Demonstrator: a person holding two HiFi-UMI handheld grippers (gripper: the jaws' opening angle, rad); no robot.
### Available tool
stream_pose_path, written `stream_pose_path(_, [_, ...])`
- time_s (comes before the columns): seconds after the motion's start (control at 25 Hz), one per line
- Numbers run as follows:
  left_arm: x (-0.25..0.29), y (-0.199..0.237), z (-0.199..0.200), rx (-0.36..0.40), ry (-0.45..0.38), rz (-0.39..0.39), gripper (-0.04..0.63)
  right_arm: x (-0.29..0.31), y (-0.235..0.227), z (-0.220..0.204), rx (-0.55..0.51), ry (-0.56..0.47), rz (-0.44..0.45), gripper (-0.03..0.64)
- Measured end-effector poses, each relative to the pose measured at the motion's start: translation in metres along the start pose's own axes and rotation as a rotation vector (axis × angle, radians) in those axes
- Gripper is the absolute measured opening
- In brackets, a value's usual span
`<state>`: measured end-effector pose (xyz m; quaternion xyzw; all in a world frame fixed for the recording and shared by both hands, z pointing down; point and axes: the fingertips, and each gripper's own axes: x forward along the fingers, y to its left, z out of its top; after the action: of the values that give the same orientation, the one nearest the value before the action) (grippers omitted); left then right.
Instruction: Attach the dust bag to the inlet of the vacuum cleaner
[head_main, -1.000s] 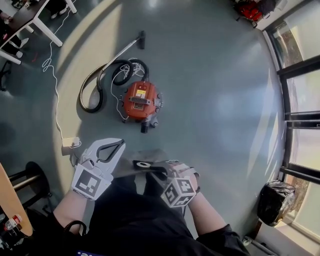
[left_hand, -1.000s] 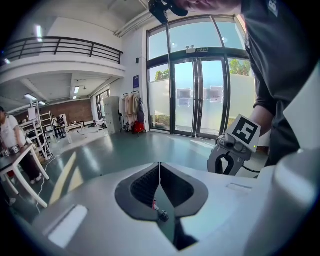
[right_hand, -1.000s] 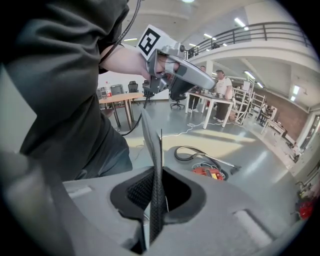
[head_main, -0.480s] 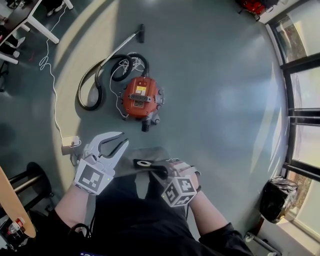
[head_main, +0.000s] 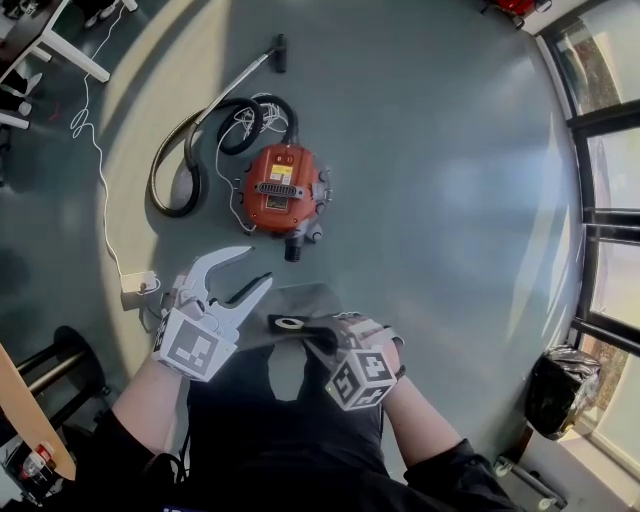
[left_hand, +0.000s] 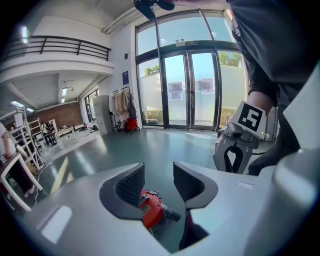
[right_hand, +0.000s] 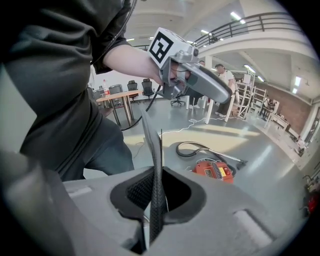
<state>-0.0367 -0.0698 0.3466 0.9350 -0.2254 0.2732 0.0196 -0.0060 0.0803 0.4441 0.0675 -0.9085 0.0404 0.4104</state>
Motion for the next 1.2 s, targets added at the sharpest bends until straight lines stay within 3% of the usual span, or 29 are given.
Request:
stream_pose_path(0.56, [0.043, 0.016, -0.046, 0.059, -0.022, -0.037, 0.215, 0.050, -0.005, -0.033, 0.039, 0.008, 0.007, 0.017])
stream_pose_path(1.2, [0.087, 0.041, -0.104, 0.090, -0.043, 0.001, 0.232, 0.106, -0.024, -0.072, 0.024, 0.005, -0.009, 0.017])
